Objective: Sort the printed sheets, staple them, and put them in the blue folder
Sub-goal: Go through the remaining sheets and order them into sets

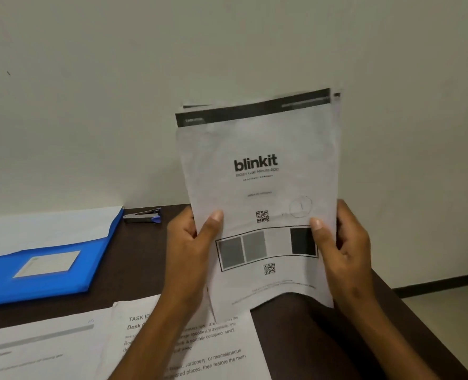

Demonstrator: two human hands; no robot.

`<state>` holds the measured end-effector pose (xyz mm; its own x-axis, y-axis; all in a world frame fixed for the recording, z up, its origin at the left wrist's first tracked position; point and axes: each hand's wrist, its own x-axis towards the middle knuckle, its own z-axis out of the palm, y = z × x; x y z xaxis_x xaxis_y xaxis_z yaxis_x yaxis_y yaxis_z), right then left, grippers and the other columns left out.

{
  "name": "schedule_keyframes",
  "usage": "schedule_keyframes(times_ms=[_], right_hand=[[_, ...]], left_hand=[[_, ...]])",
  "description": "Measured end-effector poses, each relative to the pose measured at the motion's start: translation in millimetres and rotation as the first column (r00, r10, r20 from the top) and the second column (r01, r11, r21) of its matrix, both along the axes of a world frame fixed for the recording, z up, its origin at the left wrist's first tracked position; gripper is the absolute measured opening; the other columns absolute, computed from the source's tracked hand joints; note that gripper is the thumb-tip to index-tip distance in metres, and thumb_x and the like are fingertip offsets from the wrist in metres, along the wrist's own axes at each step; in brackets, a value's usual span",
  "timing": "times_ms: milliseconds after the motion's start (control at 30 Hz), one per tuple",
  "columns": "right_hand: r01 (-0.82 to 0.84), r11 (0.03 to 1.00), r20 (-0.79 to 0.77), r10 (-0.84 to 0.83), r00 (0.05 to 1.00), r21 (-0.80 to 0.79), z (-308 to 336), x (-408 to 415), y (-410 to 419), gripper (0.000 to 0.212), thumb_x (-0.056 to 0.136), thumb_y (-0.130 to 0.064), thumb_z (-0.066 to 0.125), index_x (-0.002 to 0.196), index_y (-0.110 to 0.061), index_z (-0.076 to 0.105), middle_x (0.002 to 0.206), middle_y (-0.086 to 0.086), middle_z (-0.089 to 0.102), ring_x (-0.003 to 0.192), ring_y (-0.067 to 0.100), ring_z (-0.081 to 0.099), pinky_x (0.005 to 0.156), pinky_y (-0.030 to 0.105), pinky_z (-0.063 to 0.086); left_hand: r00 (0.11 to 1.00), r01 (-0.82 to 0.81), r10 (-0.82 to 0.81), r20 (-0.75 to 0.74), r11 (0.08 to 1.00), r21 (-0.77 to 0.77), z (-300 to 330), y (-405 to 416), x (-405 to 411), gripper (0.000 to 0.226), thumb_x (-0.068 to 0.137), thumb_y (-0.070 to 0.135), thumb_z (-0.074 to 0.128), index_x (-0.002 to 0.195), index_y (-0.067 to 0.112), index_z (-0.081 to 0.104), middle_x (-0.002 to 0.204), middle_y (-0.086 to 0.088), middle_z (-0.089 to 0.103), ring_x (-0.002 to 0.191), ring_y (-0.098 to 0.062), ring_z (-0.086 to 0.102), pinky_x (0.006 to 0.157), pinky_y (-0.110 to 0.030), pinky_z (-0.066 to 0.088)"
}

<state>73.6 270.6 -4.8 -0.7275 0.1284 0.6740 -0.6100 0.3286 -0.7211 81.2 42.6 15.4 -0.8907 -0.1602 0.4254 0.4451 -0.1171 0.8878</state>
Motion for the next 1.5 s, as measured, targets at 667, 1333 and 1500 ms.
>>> schedule_keyframes(times_ms=[667, 1333, 1500], right_hand=[[0.151, 0.974, 0.081, -0.139, 0.987, -0.168, 1.5, 38.5, 27.8, 0.028, 0.102, -0.036, 0.055, 0.128, -0.026, 0.058, 0.123, -0.008, 0.069, 0.112, 0.004, 0.068, 0.083, 0.022, 0.063], [0.143, 0.961, 0.418, -0.233, 0.878, 0.237, 10.9, 55.6, 85.4, 0.012, 0.102, -0.022, 0.056, 0.099, -0.026, 0.066, 0.096, -0.014, 0.074, 0.087, 0.006, 0.069, 0.066, 0.021, 0.050], [0.004, 0.955, 0.567, -0.180, 0.804, 0.297, -24.3, 46.8, 84.4, 0.019, 0.102, -0.022, 0.058, 0.116, -0.025, 0.071, 0.113, -0.010, 0.076, 0.099, 0.009, 0.071, 0.076, 0.026, 0.054]], left_hand=[[0.968, 0.235, -0.208, 0.139, 0.948, -0.214, -4.2, 47.8, 27.3, 0.028, 0.100, 0.041, 0.062, 0.120, 0.024, 0.071, 0.105, 0.005, 0.081, 0.098, -0.018, 0.078, 0.081, -0.032, 0.065], [0.863, 0.277, -0.189, 0.468, 0.953, -0.126, 1.6, 50.8, 29.6, 0.026, 0.105, 0.008, 0.055, 0.130, 0.004, 0.065, 0.112, -0.012, 0.080, 0.096, -0.031, 0.079, 0.086, -0.045, 0.062], [0.855, 0.206, -0.176, 0.489, 0.979, -0.008, -23.0, 58.1, 36.9, 0.070, 0.097, -0.018, 0.052, 0.136, 0.039, 0.039, 0.116, -0.008, 0.076, 0.089, -0.028, 0.080, 0.066, -0.044, 0.066]])
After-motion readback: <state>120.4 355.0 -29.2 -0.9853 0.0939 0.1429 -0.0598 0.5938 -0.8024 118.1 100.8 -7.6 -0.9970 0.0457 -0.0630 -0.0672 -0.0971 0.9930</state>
